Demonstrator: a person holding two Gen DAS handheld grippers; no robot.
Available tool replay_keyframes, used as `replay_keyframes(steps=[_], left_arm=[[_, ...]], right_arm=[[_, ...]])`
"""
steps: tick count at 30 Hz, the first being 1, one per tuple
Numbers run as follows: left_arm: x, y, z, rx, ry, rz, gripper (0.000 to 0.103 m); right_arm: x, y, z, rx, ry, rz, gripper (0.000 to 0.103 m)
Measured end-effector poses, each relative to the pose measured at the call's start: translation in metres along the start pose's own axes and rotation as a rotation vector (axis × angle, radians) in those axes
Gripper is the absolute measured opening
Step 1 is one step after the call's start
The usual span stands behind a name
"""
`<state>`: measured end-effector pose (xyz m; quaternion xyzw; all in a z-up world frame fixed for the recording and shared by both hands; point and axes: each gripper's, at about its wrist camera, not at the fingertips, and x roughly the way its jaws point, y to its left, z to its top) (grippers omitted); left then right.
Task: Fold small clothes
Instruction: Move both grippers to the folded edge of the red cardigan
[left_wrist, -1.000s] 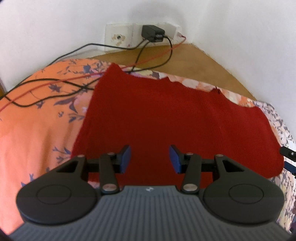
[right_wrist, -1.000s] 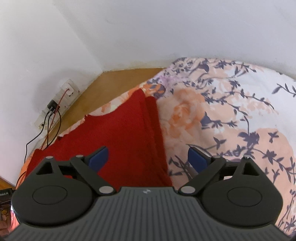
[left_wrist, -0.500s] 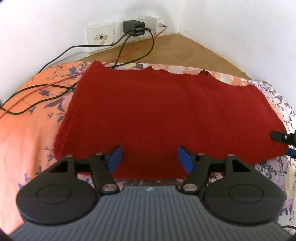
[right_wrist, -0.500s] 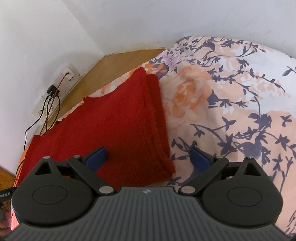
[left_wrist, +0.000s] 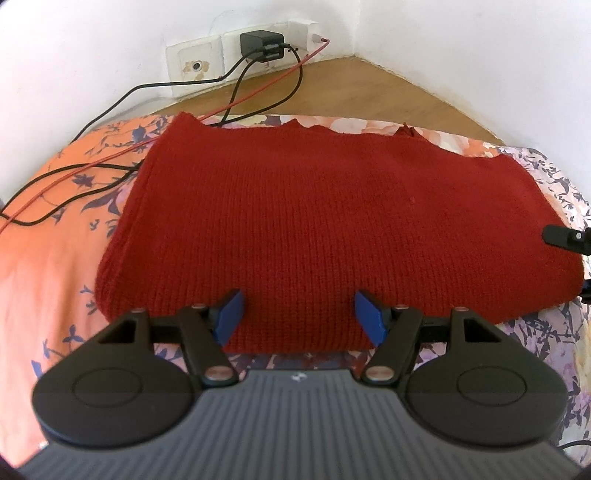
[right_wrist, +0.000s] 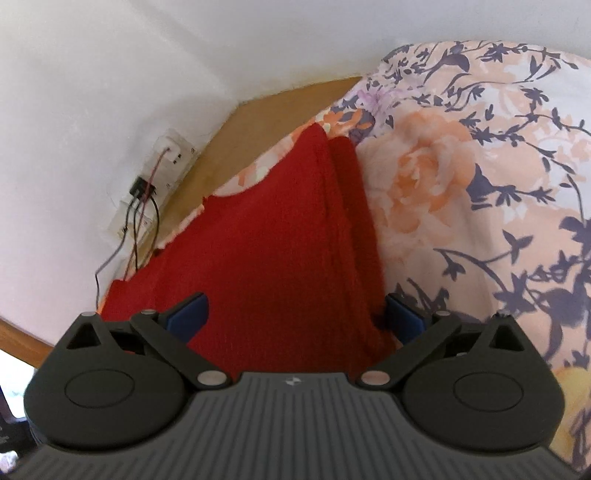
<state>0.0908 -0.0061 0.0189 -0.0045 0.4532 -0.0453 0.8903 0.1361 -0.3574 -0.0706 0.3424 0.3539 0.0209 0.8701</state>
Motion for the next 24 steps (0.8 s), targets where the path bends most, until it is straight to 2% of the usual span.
replay_keyframes(steps=[10, 15, 20, 24], left_arm=[[0.002, 0.000, 0.001, -0.010, 0.003, 0.010, 0.068], [0.003, 0.000, 0.001, -0.009, 0.004, 0.015, 0.068], [0.003, 0.000, 0.000, -0.007, 0.004, 0.017, 0.068], [0.004, 0.000, 0.001, -0.001, 0.008, 0.023, 0.068]], right_arm=[[0.006, -0.007, 0.003, 0.014, 0.004, 0.092, 0.103], [0.007, -0.006, 0.004, 0.007, 0.004, 0.094, 0.100], [0.009, 0.003, 0.003, -0.054, 0.004, 0.026, 0.075], [0.008, 0.000, 0.003, -0.056, -0.008, 0.034, 0.062]])
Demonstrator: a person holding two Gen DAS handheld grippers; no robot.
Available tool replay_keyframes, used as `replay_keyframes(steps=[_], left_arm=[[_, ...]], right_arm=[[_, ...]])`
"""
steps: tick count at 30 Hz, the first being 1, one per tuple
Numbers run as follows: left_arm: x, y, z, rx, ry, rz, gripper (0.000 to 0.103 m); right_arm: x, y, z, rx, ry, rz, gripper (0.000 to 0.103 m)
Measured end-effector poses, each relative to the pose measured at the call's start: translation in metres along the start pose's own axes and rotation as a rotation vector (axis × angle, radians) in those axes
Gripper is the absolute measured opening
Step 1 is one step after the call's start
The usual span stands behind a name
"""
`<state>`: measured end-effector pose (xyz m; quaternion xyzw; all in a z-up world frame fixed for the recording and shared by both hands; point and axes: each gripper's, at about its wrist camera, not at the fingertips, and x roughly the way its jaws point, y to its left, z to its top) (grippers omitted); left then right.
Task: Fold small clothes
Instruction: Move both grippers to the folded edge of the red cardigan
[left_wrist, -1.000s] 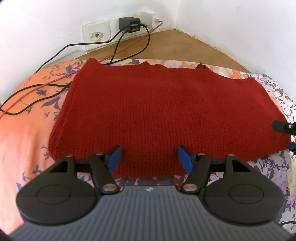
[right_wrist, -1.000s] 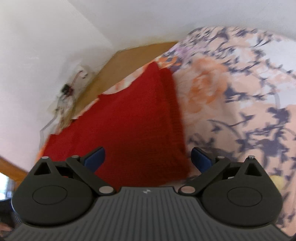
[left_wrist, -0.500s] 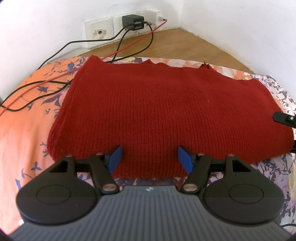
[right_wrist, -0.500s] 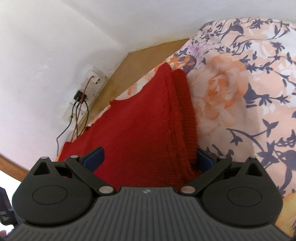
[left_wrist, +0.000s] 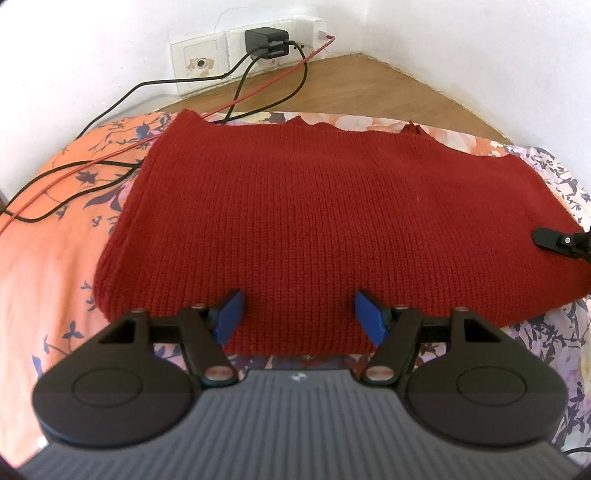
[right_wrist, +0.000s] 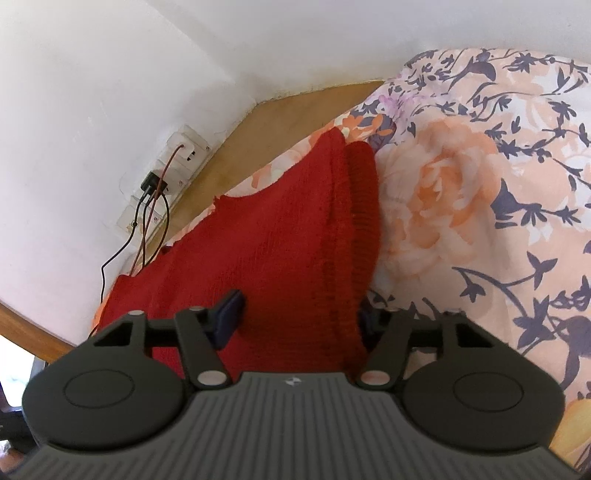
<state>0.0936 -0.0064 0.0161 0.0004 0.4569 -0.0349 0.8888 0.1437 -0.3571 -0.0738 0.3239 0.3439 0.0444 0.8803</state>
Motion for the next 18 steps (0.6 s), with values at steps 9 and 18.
replay_keyframes(steps=[9, 18], left_arm=[[0.0009, -0.0033, 0.0011, 0.001, 0.005, 0.014, 0.068], [0.0008, -0.0040, 0.0016, 0.000, 0.004, 0.018, 0.068]], right_arm=[[-0.0048, 0.0057, 0.0022, -0.045, -0.009, 0.013, 0.052], [0.0013, 0.0038, 0.0060, -0.020, 0.014, 0.017, 0.062]])
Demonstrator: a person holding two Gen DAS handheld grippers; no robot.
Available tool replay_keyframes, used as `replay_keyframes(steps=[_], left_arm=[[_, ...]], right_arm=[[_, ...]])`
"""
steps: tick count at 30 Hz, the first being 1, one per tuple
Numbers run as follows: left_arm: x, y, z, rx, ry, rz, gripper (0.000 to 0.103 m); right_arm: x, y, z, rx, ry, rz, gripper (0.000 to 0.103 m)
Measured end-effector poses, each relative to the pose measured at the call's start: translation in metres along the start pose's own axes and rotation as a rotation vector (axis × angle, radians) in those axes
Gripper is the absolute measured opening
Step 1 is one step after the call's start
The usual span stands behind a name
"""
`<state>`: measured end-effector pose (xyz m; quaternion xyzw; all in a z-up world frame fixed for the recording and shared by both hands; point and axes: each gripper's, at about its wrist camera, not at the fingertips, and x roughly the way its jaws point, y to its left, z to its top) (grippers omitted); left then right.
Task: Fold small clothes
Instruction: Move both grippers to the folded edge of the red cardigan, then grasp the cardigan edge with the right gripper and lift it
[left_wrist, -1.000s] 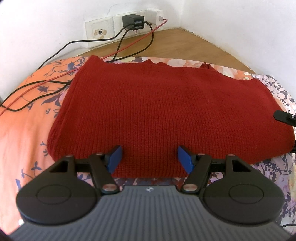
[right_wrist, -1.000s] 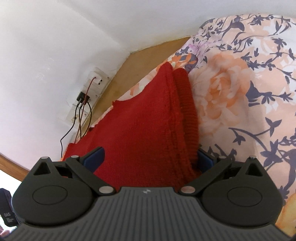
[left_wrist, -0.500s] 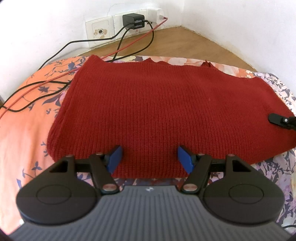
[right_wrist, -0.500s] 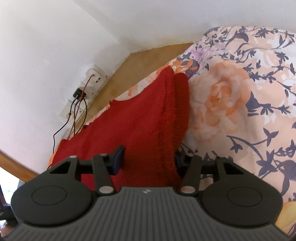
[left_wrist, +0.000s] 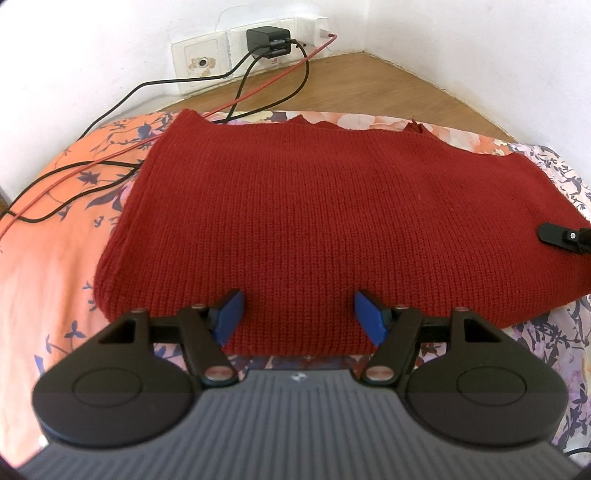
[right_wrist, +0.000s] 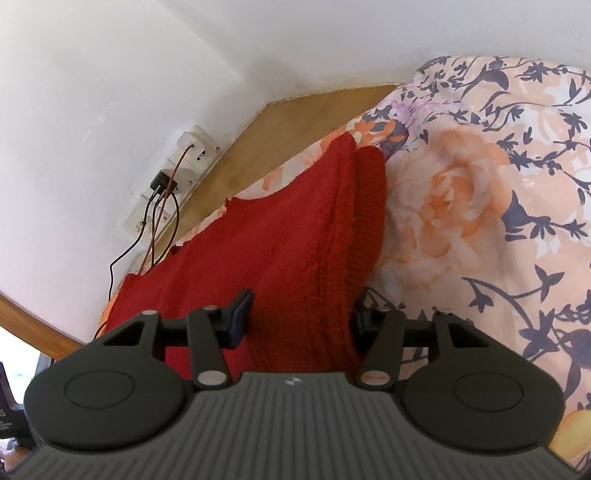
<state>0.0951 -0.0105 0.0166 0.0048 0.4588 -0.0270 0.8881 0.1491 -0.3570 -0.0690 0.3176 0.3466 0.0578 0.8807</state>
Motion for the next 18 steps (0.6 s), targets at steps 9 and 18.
replay_keyframes(steps=[9, 18], left_arm=[[0.0004, -0.0017, 0.0001, 0.004, 0.003, 0.011, 0.068], [0.0017, -0.0035, 0.0012, 0.006, 0.006, 0.026, 0.069]], right_arm=[[0.0042, -0.0038, 0.0004, 0.015, 0.006, 0.014, 0.063], [0.0061, -0.0092, 0.0010, 0.029, 0.010, 0.036, 0.064]])
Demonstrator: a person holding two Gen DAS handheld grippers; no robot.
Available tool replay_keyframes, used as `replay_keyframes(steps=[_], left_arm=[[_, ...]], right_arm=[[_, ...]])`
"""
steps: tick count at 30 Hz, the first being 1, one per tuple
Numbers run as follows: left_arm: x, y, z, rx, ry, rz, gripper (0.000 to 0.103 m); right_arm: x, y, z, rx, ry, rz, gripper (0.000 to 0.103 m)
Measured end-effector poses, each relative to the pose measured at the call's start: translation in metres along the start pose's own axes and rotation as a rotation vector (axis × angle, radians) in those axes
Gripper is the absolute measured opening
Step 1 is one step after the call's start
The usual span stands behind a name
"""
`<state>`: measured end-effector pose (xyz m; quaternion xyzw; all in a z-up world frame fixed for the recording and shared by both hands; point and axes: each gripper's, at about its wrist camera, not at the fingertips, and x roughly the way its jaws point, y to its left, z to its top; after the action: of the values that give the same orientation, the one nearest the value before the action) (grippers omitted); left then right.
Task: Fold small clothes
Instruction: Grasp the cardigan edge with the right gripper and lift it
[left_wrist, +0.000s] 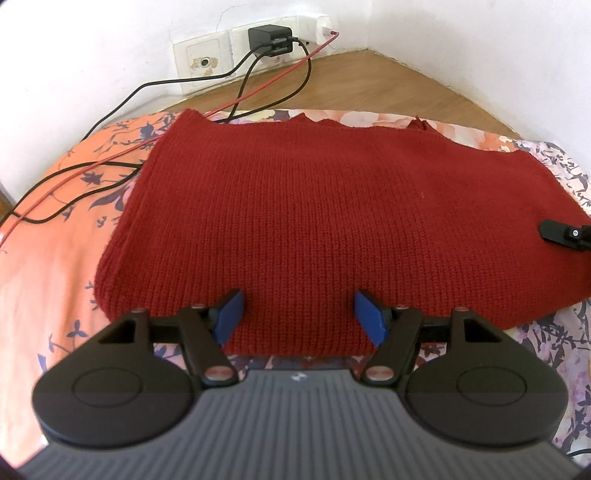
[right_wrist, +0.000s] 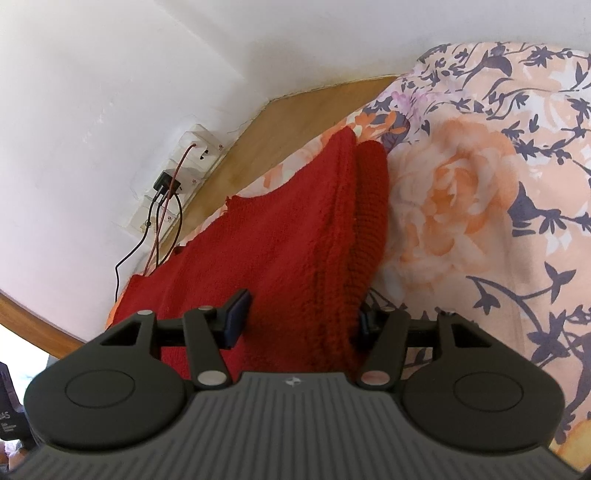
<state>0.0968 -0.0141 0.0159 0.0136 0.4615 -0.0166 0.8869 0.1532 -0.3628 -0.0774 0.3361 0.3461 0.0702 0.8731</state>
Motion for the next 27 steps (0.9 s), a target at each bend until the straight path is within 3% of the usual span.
replay_keyframes(steps=[7, 13, 27], left_arm=[[0.000, -0.002, 0.000, 0.002, 0.001, 0.017, 0.069], [-0.013, 0.007, 0.000, -0.025, -0.019, 0.021, 0.069], [-0.035, 0.069, 0.009, -0.066, -0.064, -0.026, 0.069]], right_arm=[[-0.005, -0.006, -0.003, 0.022, -0.046, 0.043, 0.045], [-0.015, -0.001, 0.001, 0.035, -0.083, 0.105, 0.040], [-0.032, 0.117, 0.008, -0.150, -0.164, 0.136, 0.035]])
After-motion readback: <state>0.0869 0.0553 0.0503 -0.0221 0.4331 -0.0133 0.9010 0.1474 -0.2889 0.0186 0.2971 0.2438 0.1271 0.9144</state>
